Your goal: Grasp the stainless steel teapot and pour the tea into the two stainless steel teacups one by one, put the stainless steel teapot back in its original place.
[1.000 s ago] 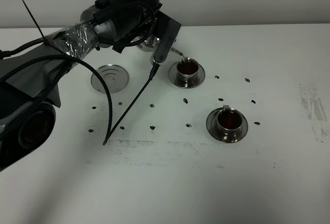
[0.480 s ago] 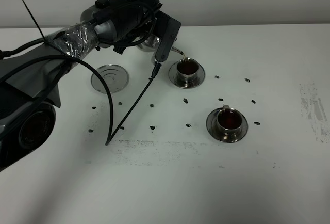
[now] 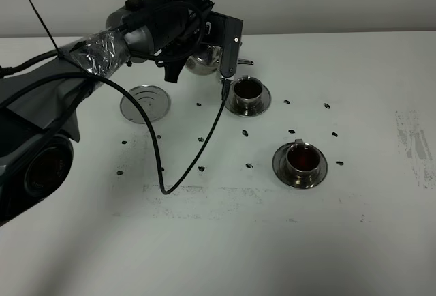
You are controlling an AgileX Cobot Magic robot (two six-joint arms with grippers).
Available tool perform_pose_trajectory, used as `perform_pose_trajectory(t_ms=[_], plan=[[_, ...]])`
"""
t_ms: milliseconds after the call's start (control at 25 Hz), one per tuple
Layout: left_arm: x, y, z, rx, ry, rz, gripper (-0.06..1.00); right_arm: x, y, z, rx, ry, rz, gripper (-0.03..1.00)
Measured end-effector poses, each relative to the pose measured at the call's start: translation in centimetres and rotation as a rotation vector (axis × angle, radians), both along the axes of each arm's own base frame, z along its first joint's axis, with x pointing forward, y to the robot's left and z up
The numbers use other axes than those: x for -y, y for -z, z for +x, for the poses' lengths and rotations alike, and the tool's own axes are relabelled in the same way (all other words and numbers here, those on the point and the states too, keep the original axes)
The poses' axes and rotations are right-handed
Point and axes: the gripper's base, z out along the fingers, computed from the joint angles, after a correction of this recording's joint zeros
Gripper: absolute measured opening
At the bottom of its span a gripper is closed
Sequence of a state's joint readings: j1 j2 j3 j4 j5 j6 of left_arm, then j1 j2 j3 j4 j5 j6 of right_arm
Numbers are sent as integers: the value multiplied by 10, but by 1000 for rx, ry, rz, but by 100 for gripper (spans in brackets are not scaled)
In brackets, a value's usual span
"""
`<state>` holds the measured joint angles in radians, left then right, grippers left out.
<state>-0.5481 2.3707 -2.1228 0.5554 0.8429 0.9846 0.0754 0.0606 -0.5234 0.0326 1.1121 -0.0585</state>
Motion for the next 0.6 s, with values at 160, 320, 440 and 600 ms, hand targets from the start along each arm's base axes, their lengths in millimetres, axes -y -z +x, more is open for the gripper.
perform_pose_trajectory(t_ms=[160,320,440,600], plan=[[2,-4,-7,-60,-124,-142,18,0,0,0,0,0,0,59],[1,-15,-13,-70,-277,-263,18,0,0,0,0,0,0,59],[-2,-22,-15,-59,-381,-327,18,0,0,0,0,0,0,59],[-8,-23,-18,-70,-506,-366,18,0,0,0,0,0,0,59]])
